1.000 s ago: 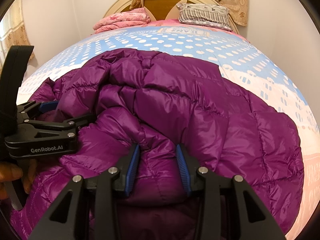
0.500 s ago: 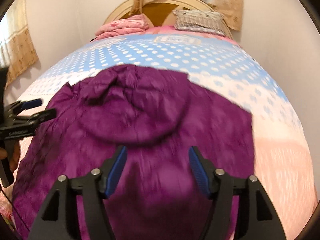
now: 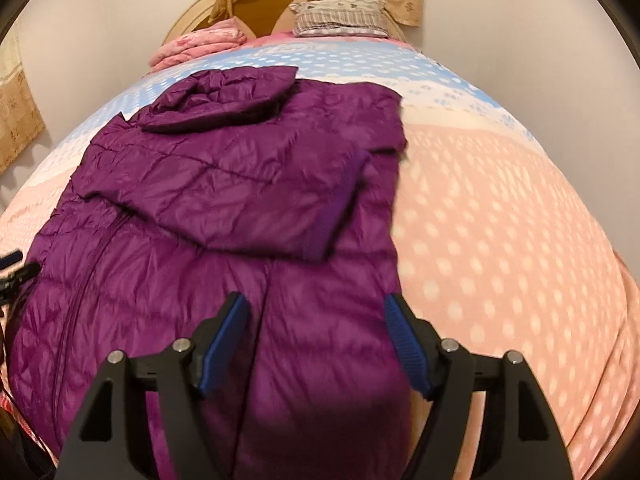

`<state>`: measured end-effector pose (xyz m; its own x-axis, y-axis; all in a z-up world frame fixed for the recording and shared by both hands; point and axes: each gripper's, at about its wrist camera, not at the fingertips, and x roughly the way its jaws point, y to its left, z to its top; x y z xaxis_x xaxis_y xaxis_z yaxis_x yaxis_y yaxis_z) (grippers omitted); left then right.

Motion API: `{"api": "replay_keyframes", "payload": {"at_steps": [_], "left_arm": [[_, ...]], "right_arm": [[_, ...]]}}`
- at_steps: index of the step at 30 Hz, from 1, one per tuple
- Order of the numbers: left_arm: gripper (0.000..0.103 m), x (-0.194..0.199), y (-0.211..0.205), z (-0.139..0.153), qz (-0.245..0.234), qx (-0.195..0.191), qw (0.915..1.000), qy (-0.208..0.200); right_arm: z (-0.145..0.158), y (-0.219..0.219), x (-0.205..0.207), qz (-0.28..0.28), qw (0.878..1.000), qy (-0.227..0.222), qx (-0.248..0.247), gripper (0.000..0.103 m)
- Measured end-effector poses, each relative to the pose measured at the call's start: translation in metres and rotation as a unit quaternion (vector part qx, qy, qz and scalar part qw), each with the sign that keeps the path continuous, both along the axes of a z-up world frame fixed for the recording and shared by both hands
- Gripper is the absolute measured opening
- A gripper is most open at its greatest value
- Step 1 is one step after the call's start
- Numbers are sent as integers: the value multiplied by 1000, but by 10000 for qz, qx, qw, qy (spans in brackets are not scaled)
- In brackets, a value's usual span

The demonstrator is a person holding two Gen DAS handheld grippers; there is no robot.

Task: Fold large clothes

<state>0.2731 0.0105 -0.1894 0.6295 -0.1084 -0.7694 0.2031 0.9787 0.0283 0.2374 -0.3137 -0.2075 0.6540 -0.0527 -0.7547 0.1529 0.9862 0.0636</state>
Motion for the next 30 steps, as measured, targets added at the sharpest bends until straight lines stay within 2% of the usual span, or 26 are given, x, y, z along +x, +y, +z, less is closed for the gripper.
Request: {"api": "replay_keyframes", "payload": {"at_steps": [9, 13, 21, 26, 29, 30], "left_arm": [[94, -49, 10, -9, -5, -295, 9996, -47], [94, -70, 10, -11, -33, -306, 9994, -157], [94, -98, 6, -14, -161, -317, 9993, -120], [93, -109, 4, -16, -204, -370, 9991, -34], [82, -114, 2, -15, -292, -370, 9989, -57], [76, -116, 0, -14, -337, -312, 9989, -106]], "right_arm": [[-9, 9, -52, -267, 9996, -68, 14, 76], [-13, 13, -75, -340, 9993, -105, 78, 76], [-22, 25, -115, -408, 9989, -141, 196, 74], [-24, 35, -127, -280, 9995, -9, 164, 63], [-26, 34, -131, -310, 9994, 26, 174, 53], [-27, 34, -131, -320, 9994, 29, 139, 43]]}}
